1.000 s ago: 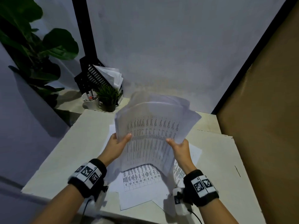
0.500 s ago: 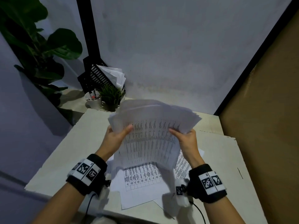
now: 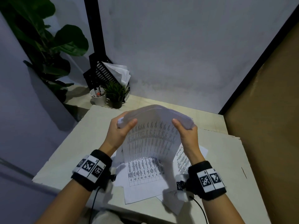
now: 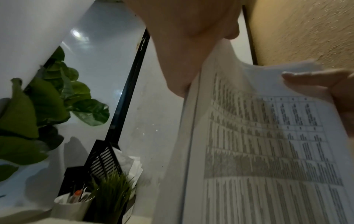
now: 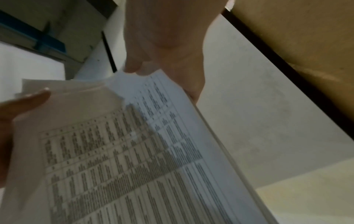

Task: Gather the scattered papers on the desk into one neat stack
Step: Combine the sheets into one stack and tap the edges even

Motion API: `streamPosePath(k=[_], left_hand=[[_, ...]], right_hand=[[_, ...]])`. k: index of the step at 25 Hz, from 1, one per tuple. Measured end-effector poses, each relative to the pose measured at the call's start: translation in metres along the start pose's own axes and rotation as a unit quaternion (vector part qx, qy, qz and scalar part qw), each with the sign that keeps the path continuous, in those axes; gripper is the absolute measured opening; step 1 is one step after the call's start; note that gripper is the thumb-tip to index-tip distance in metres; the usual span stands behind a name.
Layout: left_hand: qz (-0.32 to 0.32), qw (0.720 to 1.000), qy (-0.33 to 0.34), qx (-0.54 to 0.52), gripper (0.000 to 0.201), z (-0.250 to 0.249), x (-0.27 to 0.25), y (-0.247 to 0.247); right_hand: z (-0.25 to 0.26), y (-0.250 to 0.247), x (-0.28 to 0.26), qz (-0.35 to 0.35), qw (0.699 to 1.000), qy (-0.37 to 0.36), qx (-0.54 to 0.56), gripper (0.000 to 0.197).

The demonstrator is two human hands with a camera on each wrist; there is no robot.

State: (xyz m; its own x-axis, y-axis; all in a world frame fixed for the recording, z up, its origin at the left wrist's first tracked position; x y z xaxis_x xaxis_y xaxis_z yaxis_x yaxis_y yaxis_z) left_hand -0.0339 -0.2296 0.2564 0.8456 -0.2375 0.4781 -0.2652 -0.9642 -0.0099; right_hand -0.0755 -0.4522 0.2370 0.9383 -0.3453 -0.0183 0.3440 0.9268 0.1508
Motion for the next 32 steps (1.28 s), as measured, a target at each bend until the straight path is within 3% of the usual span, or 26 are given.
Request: streamPosePath(k=[1, 5, 8, 11, 15, 17, 19, 20, 22, 23, 24, 26, 29, 31, 32], left_hand=[[-0.020, 1.000, 0.018, 0.007, 0.057, -0.006, 0.005, 0.000], [-0.108, 0.991, 0.062, 0.055, 0.071, -0.016, 0.016, -0.007], [-0.145, 0.986, 0.053, 0.068, 0.049, -0.018, 0.020, -0.010], [-0.155, 0.985, 0.027, 0.074, 0.041, -0.014, 0.020, -0.014], [-0.129, 0.990, 0.043, 0.045, 0.036, -0.013, 0.016, -0.014], [-0.096, 0.991, 0.064, 0.062, 0.049, -0.009, 0.011, -0.011], [-0.078, 0.996, 0.000, 0.031, 0.060, 0.017, 0.001, -0.010], [-0.069, 0.996, -0.061, 0.012, 0.063, 0.035, -0.006, -0.010], [-0.054, 0.987, -0.153, -0.003, 0.049, 0.063, -0.017, -0.006], [-0.065, 0.983, -0.169, -0.006, 0.038, 0.067, -0.018, -0.006], [-0.083, 0.982, -0.167, -0.014, 0.037, 0.063, -0.016, -0.008], [-0.098, 0.985, -0.138, -0.033, 0.055, 0.050, -0.007, -0.017], [-0.039, 0.991, -0.116, -0.053, 0.065, 0.041, -0.007, -0.024], [-0.010, 0.987, -0.151, -0.057, 0.076, 0.050, -0.020, -0.022], [-0.016, 0.984, -0.167, -0.058, 0.080, 0.054, -0.025, -0.020]], right_hand=[[0.008, 0.003, 0.001, -0.007, 1.000, -0.017, -0.003, 0.011], [0.024, 0.005, 0.008, -0.069, 0.996, -0.050, 0.002, 0.036], [0.023, 0.004, 0.011, -0.109, 0.992, -0.056, -0.009, 0.032], [0.020, -0.002, 0.016, -0.114, 0.993, -0.041, -0.001, 0.022], [0.023, -0.009, 0.021, -0.091, 0.995, -0.038, 0.003, 0.027], [0.021, -0.007, 0.023, -0.048, 0.998, -0.042, -0.020, 0.045], [0.005, -0.009, 0.025, -0.001, 0.999, -0.010, -0.045, 0.066], [-0.008, -0.009, 0.025, 0.026, 0.997, 0.020, -0.070, 0.067], [-0.034, -0.004, 0.018, 0.061, 0.987, 0.079, -0.128, 0.036], [-0.040, -0.003, 0.014, 0.050, 0.985, 0.092, -0.135, 0.020], [-0.037, -0.001, 0.011, 0.037, 0.988, 0.087, -0.124, 0.016], [-0.025, 0.000, 0.006, 0.031, 0.995, 0.057, -0.069, 0.038], [-0.027, -0.012, 0.002, 0.059, 0.996, 0.059, -0.034, 0.070], [-0.044, -0.016, -0.003, 0.074, 0.991, 0.092, -0.067, 0.067], [-0.050, -0.013, -0.006, 0.072, 0.989, 0.103, -0.082, 0.052]])
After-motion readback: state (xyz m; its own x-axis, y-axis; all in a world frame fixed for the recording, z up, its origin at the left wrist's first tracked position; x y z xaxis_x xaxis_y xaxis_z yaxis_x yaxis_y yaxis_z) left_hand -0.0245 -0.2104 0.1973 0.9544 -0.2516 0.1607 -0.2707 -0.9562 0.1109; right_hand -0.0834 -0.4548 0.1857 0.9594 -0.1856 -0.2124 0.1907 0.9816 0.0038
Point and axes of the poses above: each hand's wrist, its own x-axis towards the middle knuckle, its own y-axis out of the palm, z = x × y, the point moved 7 cm from there along x, towards the middle knuckle, and after that the axes turned 10 degrees about y, right-handed, at the moved point
